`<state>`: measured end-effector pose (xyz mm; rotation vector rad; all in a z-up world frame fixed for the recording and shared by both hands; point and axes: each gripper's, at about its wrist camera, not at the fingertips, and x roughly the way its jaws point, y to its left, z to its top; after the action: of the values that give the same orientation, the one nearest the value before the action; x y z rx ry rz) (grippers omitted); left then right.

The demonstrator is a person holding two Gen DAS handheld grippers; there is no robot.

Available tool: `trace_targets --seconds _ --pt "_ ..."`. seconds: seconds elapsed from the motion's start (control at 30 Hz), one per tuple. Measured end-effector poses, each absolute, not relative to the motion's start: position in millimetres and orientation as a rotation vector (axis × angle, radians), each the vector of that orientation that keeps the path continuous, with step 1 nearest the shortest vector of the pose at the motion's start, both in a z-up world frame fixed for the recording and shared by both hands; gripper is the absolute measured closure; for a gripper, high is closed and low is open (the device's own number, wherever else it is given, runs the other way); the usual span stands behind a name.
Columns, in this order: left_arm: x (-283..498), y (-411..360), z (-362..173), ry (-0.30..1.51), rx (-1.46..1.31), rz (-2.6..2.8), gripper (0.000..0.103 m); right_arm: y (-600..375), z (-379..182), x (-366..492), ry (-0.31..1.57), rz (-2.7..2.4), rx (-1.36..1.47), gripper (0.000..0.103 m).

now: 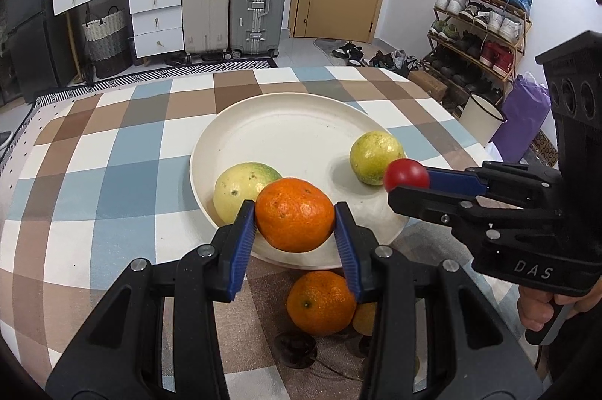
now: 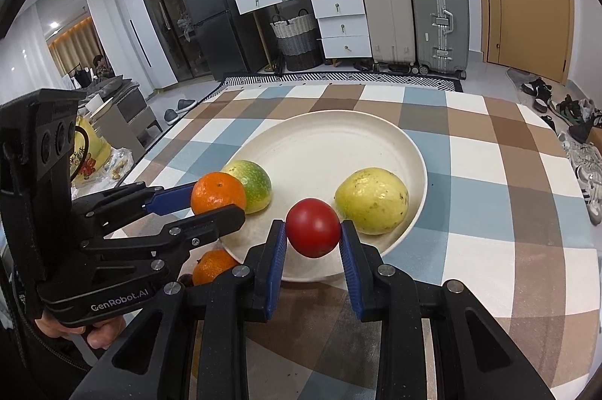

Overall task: Organize fruits
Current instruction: 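Place the orange on the plate with the left gripper while the right gripper places the tomato beside it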

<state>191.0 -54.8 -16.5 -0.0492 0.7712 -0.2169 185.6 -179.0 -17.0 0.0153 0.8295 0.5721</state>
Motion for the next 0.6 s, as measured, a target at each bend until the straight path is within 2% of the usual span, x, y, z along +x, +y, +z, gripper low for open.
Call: trace_targets --seconds 0.43,0.5,0.57,0.6 --pt "191.5 -65.4 -17.8 0.771 -0.005 -0.217 0.064 -180.2 -17.6 187.3 0.822 0.56 0.02 0.071" --pt "187.4 -63.2 -13.2 0.759 -0.007 -0.218 0.06 -182.8 -15.1 185.0 0.814 0.562 0.03 0.063" --pt "183.0 -58.8 -8.4 0.751 -0.008 -0.196 0.044 -186.0 -11.6 181.6 0.804 0.562 0.038 0.061" --pt "181.1 -56.9 -6.4 0.745 -0.008 -0.187 0.042 -187.0 -9.7 179.7 0.801 0.557 0.033 0.06"
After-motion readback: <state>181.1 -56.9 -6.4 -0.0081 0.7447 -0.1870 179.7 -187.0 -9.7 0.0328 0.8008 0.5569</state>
